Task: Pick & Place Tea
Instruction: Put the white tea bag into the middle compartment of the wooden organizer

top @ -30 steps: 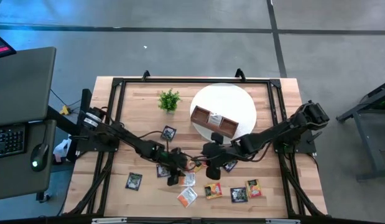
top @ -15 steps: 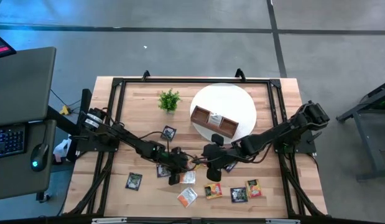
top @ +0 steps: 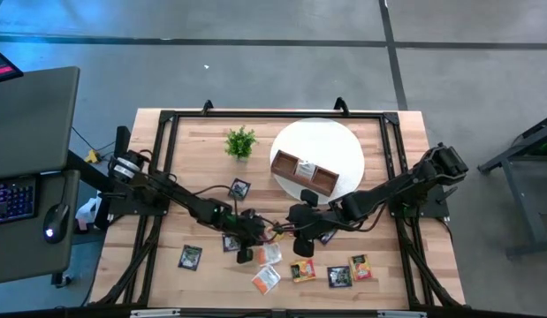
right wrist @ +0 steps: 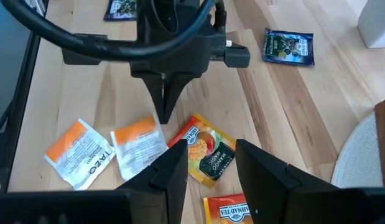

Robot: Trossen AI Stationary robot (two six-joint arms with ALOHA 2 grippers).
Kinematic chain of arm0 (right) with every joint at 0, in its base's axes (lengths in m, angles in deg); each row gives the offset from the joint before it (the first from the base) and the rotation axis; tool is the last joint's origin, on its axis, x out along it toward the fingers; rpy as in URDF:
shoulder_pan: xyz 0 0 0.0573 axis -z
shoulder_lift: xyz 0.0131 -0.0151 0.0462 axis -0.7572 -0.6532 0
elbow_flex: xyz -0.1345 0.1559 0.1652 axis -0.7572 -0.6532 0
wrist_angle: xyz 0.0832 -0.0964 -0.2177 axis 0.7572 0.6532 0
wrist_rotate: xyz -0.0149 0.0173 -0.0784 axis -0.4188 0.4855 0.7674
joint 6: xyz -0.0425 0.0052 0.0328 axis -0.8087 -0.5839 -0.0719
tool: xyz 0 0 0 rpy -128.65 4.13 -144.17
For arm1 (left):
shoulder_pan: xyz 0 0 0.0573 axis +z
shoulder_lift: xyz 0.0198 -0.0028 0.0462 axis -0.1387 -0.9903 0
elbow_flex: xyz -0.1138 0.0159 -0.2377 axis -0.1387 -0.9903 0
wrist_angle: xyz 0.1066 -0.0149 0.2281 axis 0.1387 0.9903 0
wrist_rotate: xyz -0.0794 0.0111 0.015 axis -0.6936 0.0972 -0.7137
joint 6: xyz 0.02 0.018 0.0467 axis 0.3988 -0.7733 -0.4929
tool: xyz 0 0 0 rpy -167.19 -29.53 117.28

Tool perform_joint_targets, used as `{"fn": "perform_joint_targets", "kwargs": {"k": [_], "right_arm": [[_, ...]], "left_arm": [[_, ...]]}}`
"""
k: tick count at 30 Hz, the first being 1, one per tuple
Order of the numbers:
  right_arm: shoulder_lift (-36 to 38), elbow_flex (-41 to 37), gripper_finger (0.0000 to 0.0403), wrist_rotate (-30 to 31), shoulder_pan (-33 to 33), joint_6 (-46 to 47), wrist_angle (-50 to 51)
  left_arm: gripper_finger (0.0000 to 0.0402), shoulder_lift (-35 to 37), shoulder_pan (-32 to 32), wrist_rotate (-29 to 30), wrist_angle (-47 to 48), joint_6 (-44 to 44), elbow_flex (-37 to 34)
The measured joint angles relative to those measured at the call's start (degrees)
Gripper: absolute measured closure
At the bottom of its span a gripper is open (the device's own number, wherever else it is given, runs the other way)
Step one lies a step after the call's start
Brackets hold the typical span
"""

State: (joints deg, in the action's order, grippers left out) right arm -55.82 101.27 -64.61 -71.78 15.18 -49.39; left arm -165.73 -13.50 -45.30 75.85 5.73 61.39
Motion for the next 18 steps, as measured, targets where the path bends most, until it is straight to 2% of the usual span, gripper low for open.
{"fn": "perform_joint_targets", "kwargs": {"k": [5, 12, 18], "right_arm": [[-1.9, 0.0, 0.0272, -0.1, -0.1, 4.5, -0.8], [-12.0, 0.0, 0.0272, -2.8, -1.4, 11.6, -7.9], [-18.6, 0.0, 0.0272, -3.6, -1.6, 13.4, -13.7]], "left_arm": [[0.0401, 0.0, 0.0, 0.6, 0.2, 1.5, 0.1], [0.0401, 0.0, 0.0, 0.1, -0.1, 2.7, 0.1], [0.0401, 0.1, 0.0, -1.1, -0.1, 2.7, 0.1]]}}
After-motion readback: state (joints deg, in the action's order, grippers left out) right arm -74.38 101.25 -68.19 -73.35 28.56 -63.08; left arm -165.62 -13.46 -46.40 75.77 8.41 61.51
